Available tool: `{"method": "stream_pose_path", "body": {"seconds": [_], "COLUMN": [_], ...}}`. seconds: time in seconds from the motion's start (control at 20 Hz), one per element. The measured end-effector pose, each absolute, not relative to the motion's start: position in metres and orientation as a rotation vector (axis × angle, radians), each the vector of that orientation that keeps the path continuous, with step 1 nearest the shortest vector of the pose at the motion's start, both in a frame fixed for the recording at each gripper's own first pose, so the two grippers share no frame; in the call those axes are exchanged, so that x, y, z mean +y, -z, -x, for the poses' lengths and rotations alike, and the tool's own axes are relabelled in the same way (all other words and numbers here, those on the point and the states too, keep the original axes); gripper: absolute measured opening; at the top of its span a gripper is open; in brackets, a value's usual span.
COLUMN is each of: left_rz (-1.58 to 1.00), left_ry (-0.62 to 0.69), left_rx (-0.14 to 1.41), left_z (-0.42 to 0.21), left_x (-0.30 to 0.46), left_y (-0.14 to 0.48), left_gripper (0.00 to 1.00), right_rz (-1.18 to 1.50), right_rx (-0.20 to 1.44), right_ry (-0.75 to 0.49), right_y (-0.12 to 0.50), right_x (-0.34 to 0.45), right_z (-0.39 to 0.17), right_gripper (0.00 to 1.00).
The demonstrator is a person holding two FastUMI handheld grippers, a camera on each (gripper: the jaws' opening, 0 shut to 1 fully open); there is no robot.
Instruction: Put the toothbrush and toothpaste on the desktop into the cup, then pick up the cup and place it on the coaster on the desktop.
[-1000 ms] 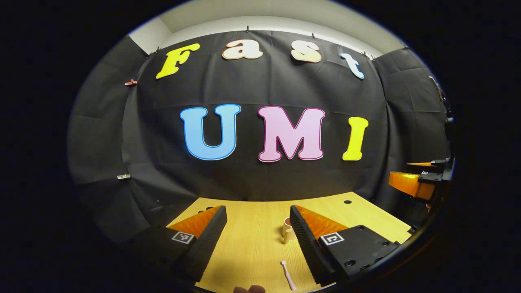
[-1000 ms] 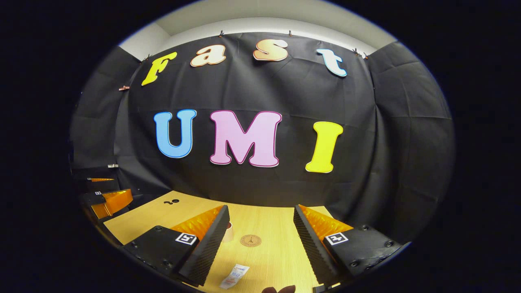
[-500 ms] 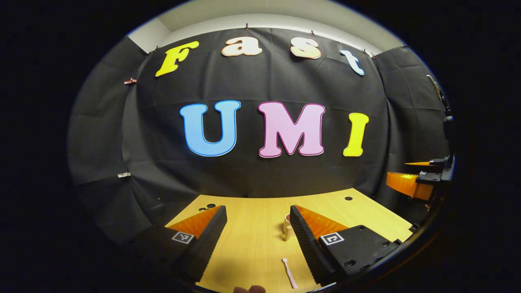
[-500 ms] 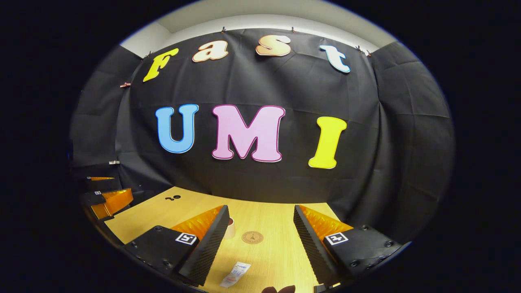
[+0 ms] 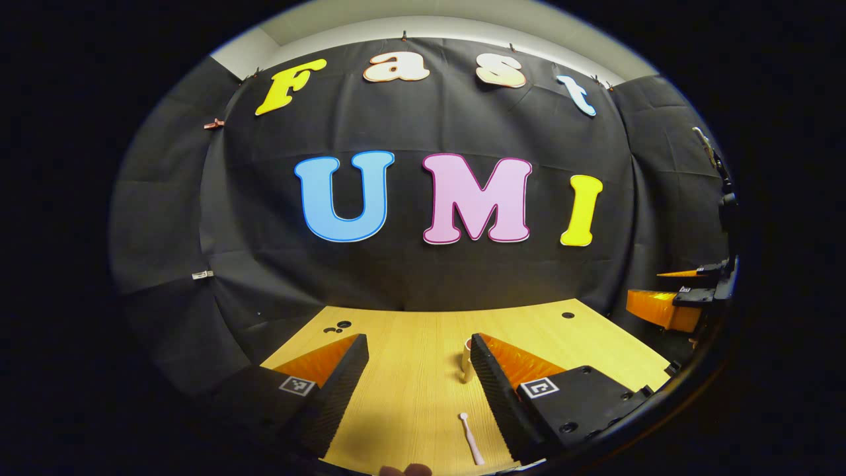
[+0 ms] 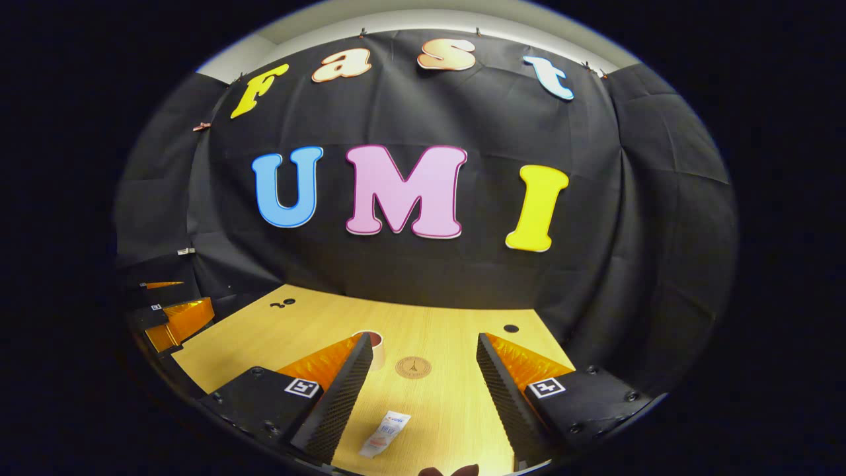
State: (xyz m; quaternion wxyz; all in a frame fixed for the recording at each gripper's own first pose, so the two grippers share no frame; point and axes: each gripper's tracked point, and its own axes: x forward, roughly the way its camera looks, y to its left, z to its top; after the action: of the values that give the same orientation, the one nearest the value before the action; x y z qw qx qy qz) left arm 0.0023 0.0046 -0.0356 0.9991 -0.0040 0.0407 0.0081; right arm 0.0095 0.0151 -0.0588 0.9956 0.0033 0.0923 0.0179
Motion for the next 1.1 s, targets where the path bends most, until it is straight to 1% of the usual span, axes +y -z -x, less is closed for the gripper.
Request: {"method": "stream_pose_path", "body": {"seconds": [0.25,0.55,0.65,0.7,0.95,1.1], "left_rz": [0.019,0.008,0.013,0.014,0.02,0.03], "left_ry": [-0.039,-0.082,-0.102,-0.112,-0.168,-0.198], "left_rx": [0.128,0.197,0.222,0.233,0.277,0.292], "left_z": [0.005,0.023,0.03,0.034,0.047,0.053], "left_x": [0.012,0.029,0.036,0.039,0.056,0.065], "left_y": [0.055,0.081,0.09,0.094,0.112,0.12], "left_gripper": [0.96,0.96,0.96,0.96,0.96,0.96], "right_rz": [-0.027,-0.075,-0.078,-0.078,-0.078,-0.079], "right_rx": [0.323,0.521,0.582,0.608,0.728,0.811], "right_ry": [-0.05,-0.089,-0.096,-0.096,-0.081,-0.048], "right_y": [0.105,0.186,0.211,0.222,0.275,0.308], "right_x": [0.028,0.054,0.059,0.061,0.067,0.066], "right_z": [-0.014,-0.015,-0.014,-0.013,-0.016,-0.02], "right_gripper": [0.98,0.98,0.96,0.98,0.98,0.98]}}
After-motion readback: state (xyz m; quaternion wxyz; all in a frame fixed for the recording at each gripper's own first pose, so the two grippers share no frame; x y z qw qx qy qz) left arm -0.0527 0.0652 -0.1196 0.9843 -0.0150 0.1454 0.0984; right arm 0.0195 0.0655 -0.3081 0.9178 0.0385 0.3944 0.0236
